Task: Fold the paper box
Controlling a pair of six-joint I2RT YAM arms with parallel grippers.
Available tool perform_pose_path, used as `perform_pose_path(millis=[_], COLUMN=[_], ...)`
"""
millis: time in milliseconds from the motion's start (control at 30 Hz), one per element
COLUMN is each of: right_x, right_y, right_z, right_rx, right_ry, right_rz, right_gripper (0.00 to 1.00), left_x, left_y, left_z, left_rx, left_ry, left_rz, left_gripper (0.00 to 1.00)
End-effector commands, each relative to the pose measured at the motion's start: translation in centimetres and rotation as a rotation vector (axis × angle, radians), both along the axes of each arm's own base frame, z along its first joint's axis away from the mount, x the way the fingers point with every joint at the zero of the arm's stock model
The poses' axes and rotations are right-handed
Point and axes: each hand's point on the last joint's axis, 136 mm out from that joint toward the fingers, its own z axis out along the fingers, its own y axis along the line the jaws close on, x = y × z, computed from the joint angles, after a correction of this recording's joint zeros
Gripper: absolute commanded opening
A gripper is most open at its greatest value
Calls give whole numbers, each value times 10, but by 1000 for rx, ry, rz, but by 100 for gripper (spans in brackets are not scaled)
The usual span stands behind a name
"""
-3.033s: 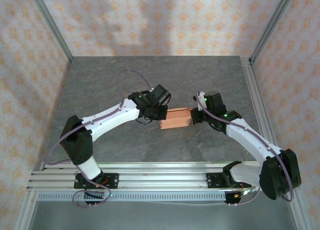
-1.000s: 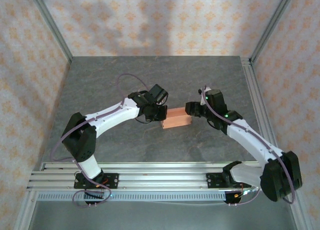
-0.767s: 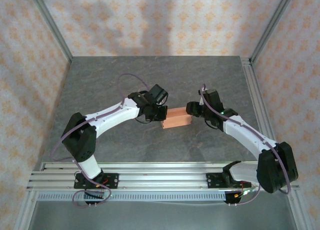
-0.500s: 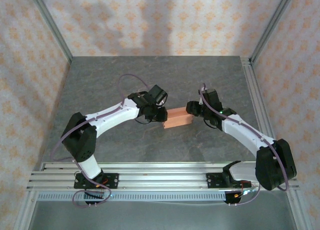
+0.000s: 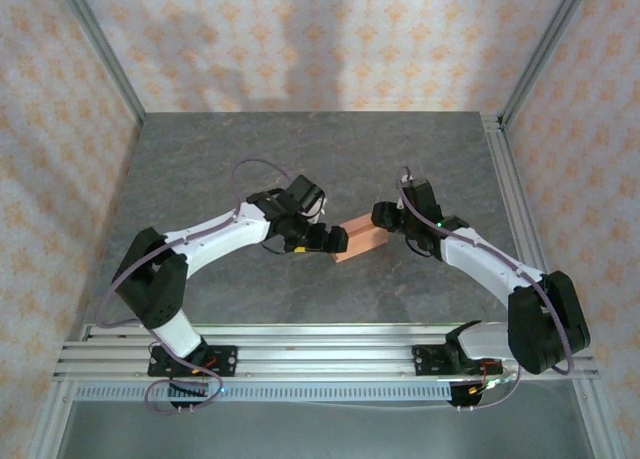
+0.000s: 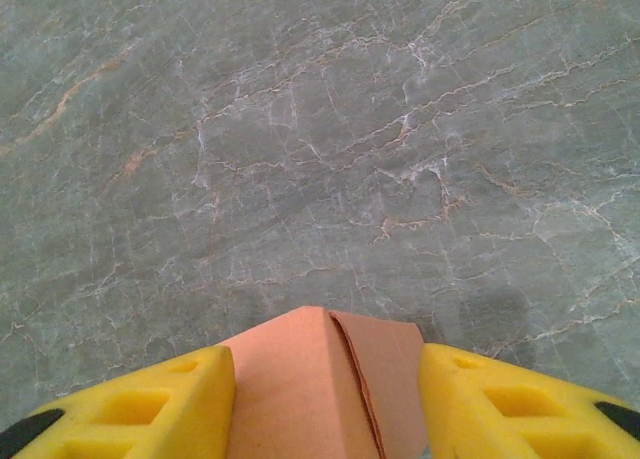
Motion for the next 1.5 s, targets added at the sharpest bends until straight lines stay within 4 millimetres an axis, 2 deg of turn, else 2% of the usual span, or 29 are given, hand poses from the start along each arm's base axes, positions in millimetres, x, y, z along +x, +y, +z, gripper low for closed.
perform_pose_path(millis=[0,100,200,367,533,667,733,800,900,967,1200,1300,1467], right_x=[-12,-14,-15,-19,-20,-23,-23,-24,-20,-17,1,3,-3], right_y=[-6,-7,-7,-3,-1,1,0,1,5,9,4,-7,-10], right_z=[-30,-38,-43,-47,-45,-45,-42,-39,-26,-15,24,21,-1], right_rx=[-39,-44,-38,-14,-5,12,16,26,63,107,274,285,290], right_ry=[73,83,83,89,79,78,68,58,28,11,-58,-52,-10], right_rz=[-9,-8,-5,12,27,37,33,32,37,38,-38,-82,-87], right_gripper=[51,51,51,51,51,52,52,52,53,55,62,60,49], left_x=[2,8,19,34,42,36,31,26,18,13,6,5,2], left_y=[-13,-12,-7,2,4,5,8,10,15,18,17,18,17], left_z=[34,45,41,17,-2,-26,-35,-43,-56,-63,-77,-79,-84], left_rx=[-157,-205,-247,-190,-132,-95,-78,-66,-32,-15,11,21,36], left_ry=[-48,-62,-31,0,39,98,121,140,169,186,214,220,246], left_rz=[-40,-2,102,211,251,253,258,256,254,248,237,239,230], left_gripper=[100,100,99,72,52,46,36,33,30,23,20,20,20])
